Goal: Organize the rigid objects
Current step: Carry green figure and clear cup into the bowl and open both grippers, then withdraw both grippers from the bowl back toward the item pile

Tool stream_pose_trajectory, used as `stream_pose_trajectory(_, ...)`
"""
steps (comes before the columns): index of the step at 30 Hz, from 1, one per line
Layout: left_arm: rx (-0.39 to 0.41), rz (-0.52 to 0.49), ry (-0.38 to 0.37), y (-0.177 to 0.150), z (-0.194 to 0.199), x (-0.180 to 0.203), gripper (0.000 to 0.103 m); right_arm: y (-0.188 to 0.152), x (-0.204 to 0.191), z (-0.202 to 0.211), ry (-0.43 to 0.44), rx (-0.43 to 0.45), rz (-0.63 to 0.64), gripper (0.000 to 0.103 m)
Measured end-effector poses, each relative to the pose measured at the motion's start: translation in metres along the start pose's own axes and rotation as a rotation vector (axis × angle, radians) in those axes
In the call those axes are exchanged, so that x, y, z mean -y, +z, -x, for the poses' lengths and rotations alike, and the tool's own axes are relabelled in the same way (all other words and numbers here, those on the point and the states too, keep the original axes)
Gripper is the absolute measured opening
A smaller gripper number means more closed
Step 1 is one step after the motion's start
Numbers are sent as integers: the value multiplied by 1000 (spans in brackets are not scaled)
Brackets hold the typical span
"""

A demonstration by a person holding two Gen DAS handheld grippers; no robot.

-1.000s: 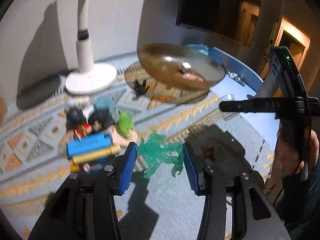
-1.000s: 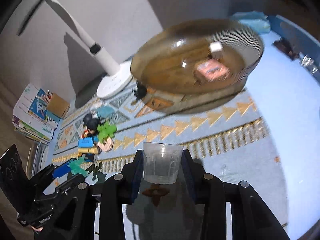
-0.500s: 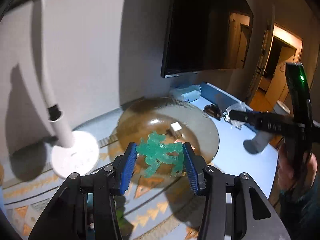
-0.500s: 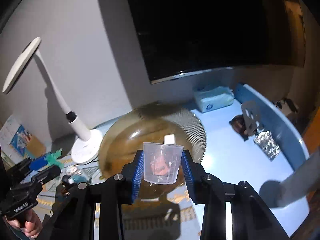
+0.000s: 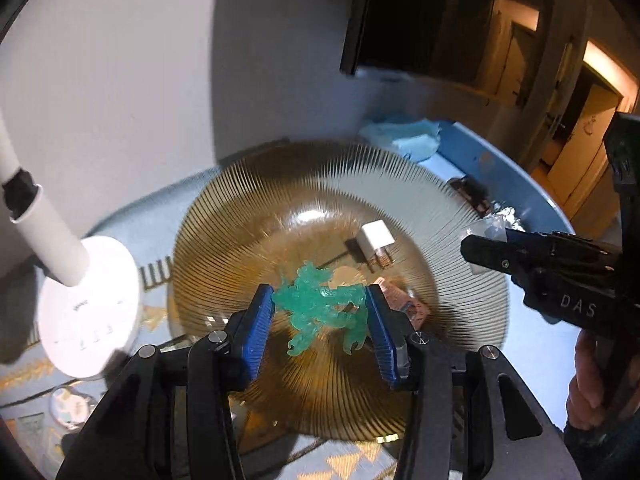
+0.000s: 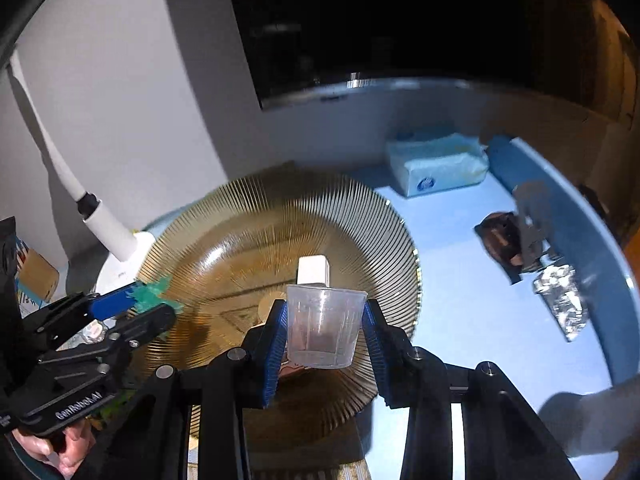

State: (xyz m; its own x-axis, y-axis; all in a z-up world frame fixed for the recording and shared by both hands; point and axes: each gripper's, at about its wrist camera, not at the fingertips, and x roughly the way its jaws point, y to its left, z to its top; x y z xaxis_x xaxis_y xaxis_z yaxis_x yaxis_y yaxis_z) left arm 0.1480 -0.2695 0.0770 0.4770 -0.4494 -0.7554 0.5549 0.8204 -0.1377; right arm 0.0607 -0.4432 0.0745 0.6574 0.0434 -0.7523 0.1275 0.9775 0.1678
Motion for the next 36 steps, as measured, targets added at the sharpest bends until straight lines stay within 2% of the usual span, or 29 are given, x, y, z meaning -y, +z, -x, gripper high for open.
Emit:
stream_pose_trajectory(8,-57,21,-2,3,-32,4,43,-1,8,-37,-22,-77,-6,37)
stream_pose_trajectory(12,-65,10,10,1,-37,5,43,-2,7,-36,-64,-54,14,37)
stream_pose_trajectory(18,-51,-3,20,4,-38,10,45,1,10,-38,-56,-58,-3,37)
stream_pose_trajectory(20,-47,9,31,5,-37,7,66,2,12,-38,-44,-65,-12,41)
stream_pose_trajectory(21,-44,20,20,5,-35,5,70,3,11,-38,-30,-68,-13,44)
stream_pose_trajectory(22,-44,26,11,5,-35,4,72,2,10,-37,0,-66,-12,50)
stream_pose_trajectory(24,-47,34,1,5,-33,1,72,0,6,-33,-15,-47,0,56)
stream_pose_trajectory(27,-38,27,10,4,-27,-1,72,-2,-3,-29,-61,-28,41,57)
stream_pose_trajectory(36,-6,31,13,-1,2,-5,72,-8,-17,-9,-46,-9,60,57)
